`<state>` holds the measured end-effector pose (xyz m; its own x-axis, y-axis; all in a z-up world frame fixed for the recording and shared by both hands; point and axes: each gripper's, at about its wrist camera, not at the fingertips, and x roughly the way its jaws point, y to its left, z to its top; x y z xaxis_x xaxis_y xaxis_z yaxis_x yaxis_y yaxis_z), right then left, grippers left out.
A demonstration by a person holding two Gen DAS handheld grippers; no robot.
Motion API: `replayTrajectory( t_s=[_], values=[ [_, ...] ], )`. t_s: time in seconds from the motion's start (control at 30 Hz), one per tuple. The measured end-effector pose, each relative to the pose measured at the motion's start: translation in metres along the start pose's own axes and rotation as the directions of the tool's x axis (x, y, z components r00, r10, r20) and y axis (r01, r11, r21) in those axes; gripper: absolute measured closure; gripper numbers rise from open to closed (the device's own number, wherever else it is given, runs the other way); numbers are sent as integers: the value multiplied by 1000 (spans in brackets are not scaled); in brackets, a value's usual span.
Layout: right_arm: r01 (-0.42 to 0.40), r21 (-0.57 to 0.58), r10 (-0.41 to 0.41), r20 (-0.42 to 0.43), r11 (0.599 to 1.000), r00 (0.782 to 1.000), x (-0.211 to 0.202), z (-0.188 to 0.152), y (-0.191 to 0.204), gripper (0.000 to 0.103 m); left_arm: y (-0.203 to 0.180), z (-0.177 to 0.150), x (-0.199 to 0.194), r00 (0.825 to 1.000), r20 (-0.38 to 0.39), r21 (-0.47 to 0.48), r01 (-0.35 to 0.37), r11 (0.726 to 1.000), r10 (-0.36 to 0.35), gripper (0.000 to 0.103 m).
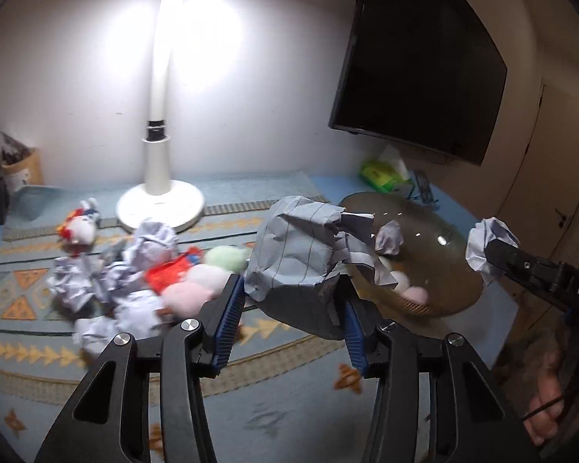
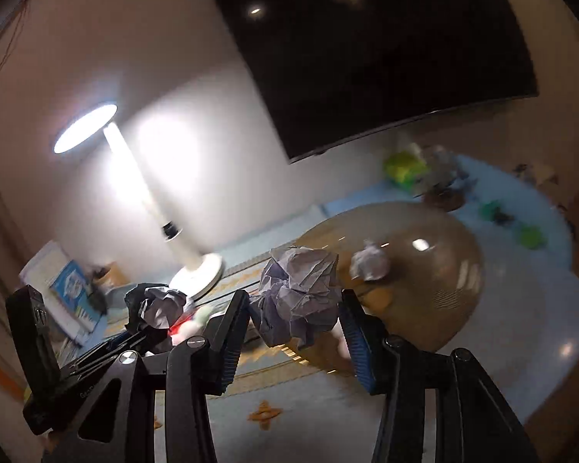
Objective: Organize objects
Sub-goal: 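Carry both paper balls to the amber bowl and open both tools, then move both open tools back toward the remaining paper balls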
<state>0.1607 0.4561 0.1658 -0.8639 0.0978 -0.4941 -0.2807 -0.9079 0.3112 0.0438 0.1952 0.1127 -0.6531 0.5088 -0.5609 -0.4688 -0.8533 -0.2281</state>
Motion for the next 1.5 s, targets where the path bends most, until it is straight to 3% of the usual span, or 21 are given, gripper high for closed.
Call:
replayTrajectory(
  t_s=[0.13, 0.2, 0.27, 0.33, 0.37, 0.4, 0.47, 0.6, 0.73, 0.8, 0.83, 0.9, 0.97, 1.1, 1.2, 1.3, 1.43, 1.5],
  values=[
    [98, 31, -97, -20, 995, 995, 20, 18, -23, 56, -53, 15, 37, 998, 3, 68, 69, 995, -69, 58],
    [145, 38, -144, -30, 989, 989, 31, 24, -30, 53, -76, 20, 55, 998, 0, 97, 63, 993, -63, 56],
    [152, 32, -150, -54, 988, 987, 44, 29, -35, 42, -94, 25, 74, 1000, -4, 127, 31, 991, -31, 56],
    [171, 38, -168, -66, 985, 984, 48, 27, -40, 34, -105, 28, 91, 1000, -15, 151, 16, 988, -14, 45],
    [165, 37, -162, -64, 986, 985, 49, 25, -40, 34, -108, 29, 99, 999, -47, 153, 28, 988, -21, 20],
    [152, 32, -150, -61, 988, 987, 47, 23, -41, 34, -107, 28, 103, 998, -61, 145, 32, 989, -23, 10],
    [131, 31, -129, -63, 991, 990, 43, 17, -41, 34, -100, 24, 99, 998, -52, 127, 33, 991, -26, 10],
    [5, 25, -3, -86, 1000, 996, 40, 3, -18, 34, -73, 13, 69, 999, -43, 102, -5, 995, 10, 10],
    [-126, -75, 115, -138, 989, 984, 42, -25, 31, 32, -22, -15, 13, 999, 16, -30, -43, 999, 43, 10],
    [-187, -117, 166, -169, 975, 971, 47, -44, 59, 24, 8, -32, -11, 993, 26, -61, -111, 992, 112, 10],
    [-207, -126, 182, -183, 970, 966, 51, -55, 72, 15, 24, -40, -22, 989, 23, -75, -146, 986, 148, 10],
    [-240, -143, 204, -228, 960, 952, 64, -76, 101, 13, 57, -50, -40, 968, 6, -98, -249, 964, 251, 10],
    [-290, -167, 236, -282, 943, 930, 78, -95, 129, 13, 92, -61, -60, 932, 17, -152, -356, 922, 363, 10],
    [-328, -257, 247, -300, 909, 921, 95, -118, 177, 13, 154, -76, -79, 903, -15, -244, -421, 874, 430, 10],
    [-339, -313, 253, -286, 887, 924, 111, -133, 196, 13, 178, -91, -65, 853, -112, -167, -522, 836, 510, 10],
    [-346, -317, 240, -328, 883, 914, 127, -145, 201, 13, 193, -111, -61, 856, -102, -191, -517, 834, 507, 11],
    [-344, -293, 250, -314, 892, 916, 130, -143, 194, 12, 196, -114, -60, 863, -83, -206, -504, 838, 499, 10],
    [-343, -241, 255, -333, 908, 908, 137, -140, 186, 12, 196, -115, -50, 862, -138, -183, -506, 843, 488, 10]
  ],
)
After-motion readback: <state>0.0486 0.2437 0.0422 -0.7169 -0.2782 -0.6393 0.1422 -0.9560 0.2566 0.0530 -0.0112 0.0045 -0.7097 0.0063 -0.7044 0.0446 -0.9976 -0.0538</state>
